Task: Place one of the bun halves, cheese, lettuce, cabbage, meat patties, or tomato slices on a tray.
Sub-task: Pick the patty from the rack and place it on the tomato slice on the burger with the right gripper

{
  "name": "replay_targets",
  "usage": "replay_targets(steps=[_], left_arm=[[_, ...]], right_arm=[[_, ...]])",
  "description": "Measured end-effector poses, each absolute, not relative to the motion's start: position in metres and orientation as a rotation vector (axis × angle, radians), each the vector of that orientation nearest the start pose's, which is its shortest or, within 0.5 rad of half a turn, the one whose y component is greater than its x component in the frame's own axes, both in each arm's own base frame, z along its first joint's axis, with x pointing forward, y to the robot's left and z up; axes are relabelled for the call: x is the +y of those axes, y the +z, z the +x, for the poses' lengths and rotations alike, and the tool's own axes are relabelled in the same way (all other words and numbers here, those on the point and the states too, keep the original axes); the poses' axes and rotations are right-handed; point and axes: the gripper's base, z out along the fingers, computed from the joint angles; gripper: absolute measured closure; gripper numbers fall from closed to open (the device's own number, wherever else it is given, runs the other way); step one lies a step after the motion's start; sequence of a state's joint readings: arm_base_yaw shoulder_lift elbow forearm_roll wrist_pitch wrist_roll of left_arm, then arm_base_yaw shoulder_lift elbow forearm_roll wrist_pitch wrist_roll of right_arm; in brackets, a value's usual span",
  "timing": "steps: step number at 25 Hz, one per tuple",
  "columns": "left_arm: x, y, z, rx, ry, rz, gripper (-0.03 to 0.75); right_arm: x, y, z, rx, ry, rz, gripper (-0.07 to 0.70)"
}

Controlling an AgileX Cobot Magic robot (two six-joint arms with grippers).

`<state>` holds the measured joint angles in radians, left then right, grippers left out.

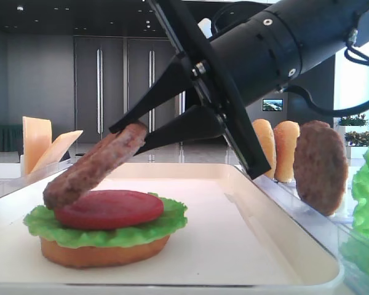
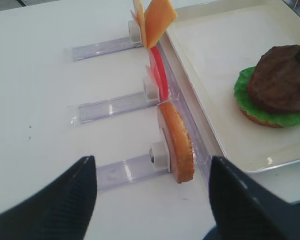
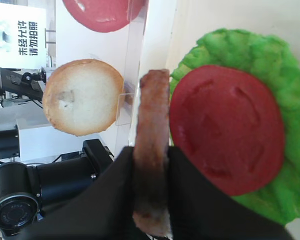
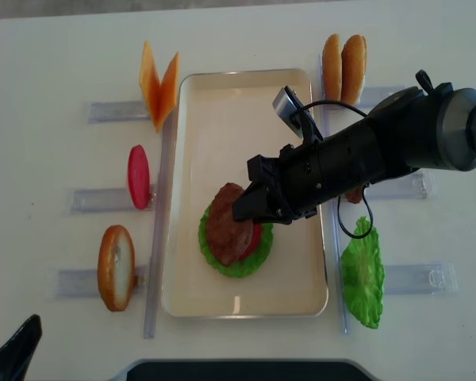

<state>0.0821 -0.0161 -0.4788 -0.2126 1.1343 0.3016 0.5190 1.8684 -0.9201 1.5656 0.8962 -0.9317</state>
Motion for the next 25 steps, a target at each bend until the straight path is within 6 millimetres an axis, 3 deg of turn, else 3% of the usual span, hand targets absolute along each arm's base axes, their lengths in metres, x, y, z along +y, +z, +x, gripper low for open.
replay_targets(steps=[19, 22, 25], left_arm=[[-0.0181, 0.2670, -0.0078, 2.088, -0.028, 0.249, 0.181], [-0.0181, 0.2670, -0.0078, 2.088, -0.028, 0.249, 0.181], [-0.0181, 0.2670, -0.0078, 2.088, -0.028, 0.249, 0.181]], right_arm=[[0.2276, 0.1605, 0.2592, 2.623, 1.520, -0.290, 0.466], [0.2275, 0.1603, 0.2592, 2.624, 1.515, -0.292, 0.430], [0.2271, 0.1596, 0.2591, 2.628, 1.504, -0.302, 0.344]])
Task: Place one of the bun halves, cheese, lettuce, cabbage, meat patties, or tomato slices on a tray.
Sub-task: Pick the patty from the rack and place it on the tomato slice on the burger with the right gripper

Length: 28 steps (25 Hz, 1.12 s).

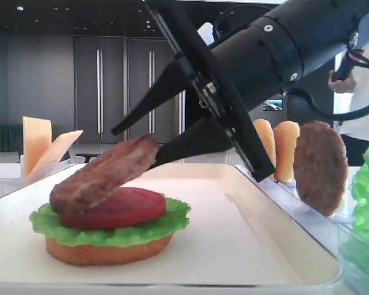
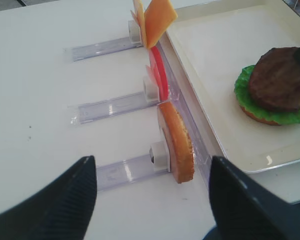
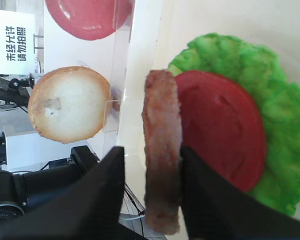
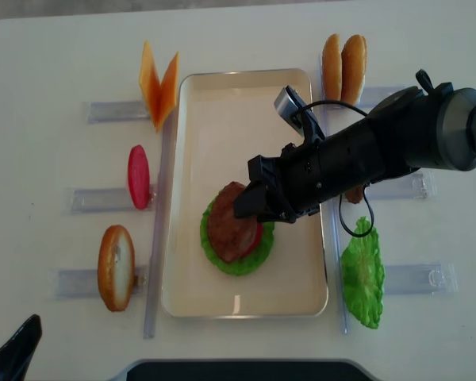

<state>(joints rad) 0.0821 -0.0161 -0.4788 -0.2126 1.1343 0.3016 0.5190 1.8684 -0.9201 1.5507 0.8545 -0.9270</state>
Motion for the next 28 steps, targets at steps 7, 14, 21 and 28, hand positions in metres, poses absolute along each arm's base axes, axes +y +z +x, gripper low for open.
replay_targets(steps=[7, 14, 21, 28], left_arm=[[-0.0181, 0.2670, -0.0078, 2.088, -0.028, 0.249, 0.181], [-0.0181, 0.2670, -0.0078, 2.088, -0.028, 0.249, 0.181], [-0.0181, 0.2670, -0.0078, 2.088, -0.028, 0.249, 0.181], [-0.0181, 0.2670, -0.0078, 2.088, -0.028, 0.249, 0.181]], right_arm=[[0.2265, 0.1587, 0.2583, 2.636, 1.490, -0.327, 0.211], [0.2255, 0.1571, 0.2570, 2.651, 1.465, -0.364, 0.111], [0.2217, 0.1584, 0.2568, 2.680, 1.378, -0.388, 0.097], [0.2211, 0.1585, 0.2572, 2.682, 1.367, -0.386, 0.095]])
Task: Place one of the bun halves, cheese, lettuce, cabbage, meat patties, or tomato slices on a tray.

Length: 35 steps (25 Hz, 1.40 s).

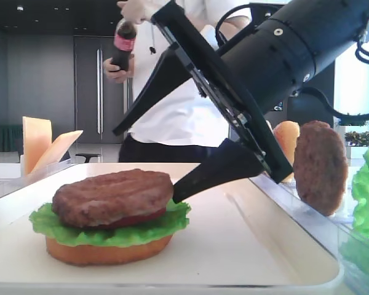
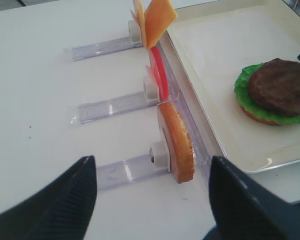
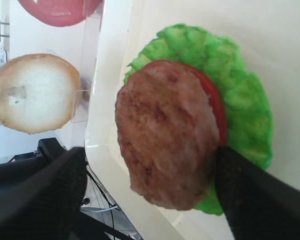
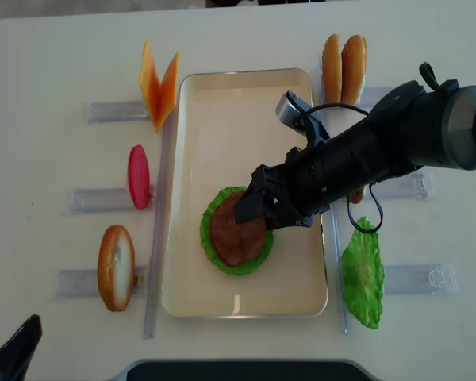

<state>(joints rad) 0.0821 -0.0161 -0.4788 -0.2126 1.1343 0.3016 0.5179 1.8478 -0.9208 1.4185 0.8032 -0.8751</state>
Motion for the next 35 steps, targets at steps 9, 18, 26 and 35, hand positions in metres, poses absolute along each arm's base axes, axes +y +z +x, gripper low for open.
replay_targets(steps=[9, 18, 26, 35], left_arm=[[-0.018, 0.267, -0.008, 2.088, -0.028, 0.249, 0.181], [-0.018, 0.267, -0.008, 2.088, -0.028, 0.249, 0.181], [-0.018, 0.267, -0.008, 2.088, -0.028, 0.249, 0.181], [-0.018, 0.267, -0.008, 2.088, -0.028, 0.249, 0.181]], right_arm=[[0.217, 0.168, 0.259, 2.693, 1.242, -0.442, 0.095], [0.206, 0.211, 0.263, 2.688, 0.970, -0.607, 0.094], [0.178, 0.257, 0.276, 2.742, 0.422, -0.669, 0.094], [0.129, 0.298, 0.304, 2.758, -0.114, -0.487, 0.094]])
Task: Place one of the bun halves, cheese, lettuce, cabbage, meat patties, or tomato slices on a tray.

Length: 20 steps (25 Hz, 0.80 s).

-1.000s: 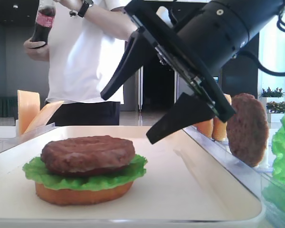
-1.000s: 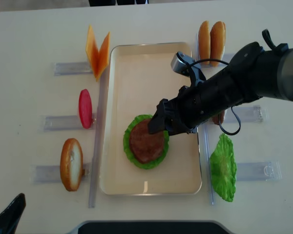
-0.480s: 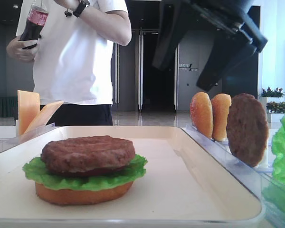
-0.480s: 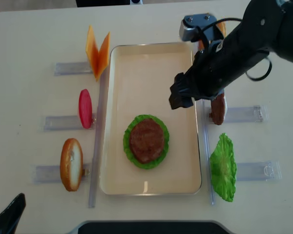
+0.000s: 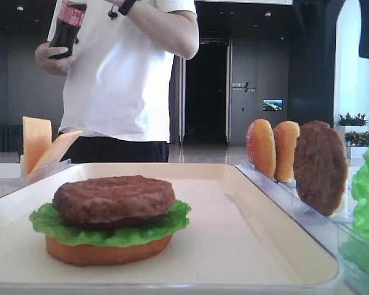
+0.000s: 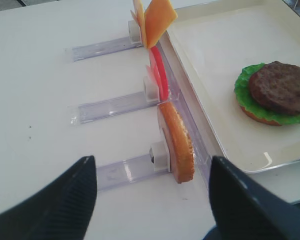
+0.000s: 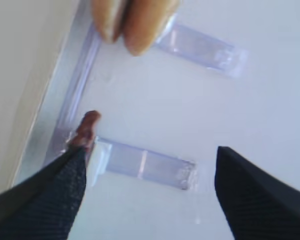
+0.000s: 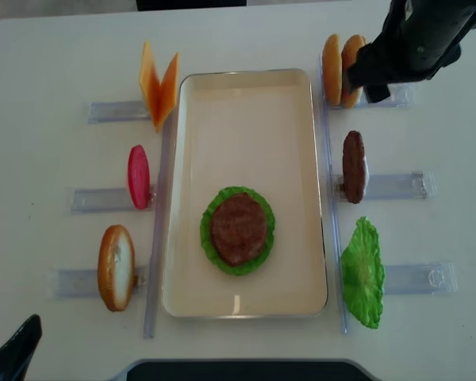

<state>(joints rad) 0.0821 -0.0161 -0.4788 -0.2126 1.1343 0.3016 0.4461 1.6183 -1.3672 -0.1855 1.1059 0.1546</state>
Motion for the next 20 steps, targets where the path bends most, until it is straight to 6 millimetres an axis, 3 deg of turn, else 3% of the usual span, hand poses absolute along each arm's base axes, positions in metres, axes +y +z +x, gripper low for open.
replay_targets(steps=[5, 13, 16, 20], left_arm=[[-0.018, 0.267, -0.008, 2.088, -0.028, 0.249, 0.181], [-0.018, 0.267, -0.008, 2.088, -0.028, 0.249, 0.181], [-0.018, 0.267, -0.008, 2.088, -0.028, 0.249, 0.181], [-0.018, 0.267, -0.008, 2.088, -0.028, 0.249, 0.181]], right_arm=[[0.089, 0.303, 0.318, 2.785, -0.148, -0.317, 0.094], [0.010, 0.302, 0.329, 2.835, -0.163, 0.023, 0.094], [-0.009, 0.302, 0.329, 2.837, -0.148, 0.106, 0.094], [-0.018, 0.303, 0.330, 2.823, -0.153, 0.141, 0.094]])
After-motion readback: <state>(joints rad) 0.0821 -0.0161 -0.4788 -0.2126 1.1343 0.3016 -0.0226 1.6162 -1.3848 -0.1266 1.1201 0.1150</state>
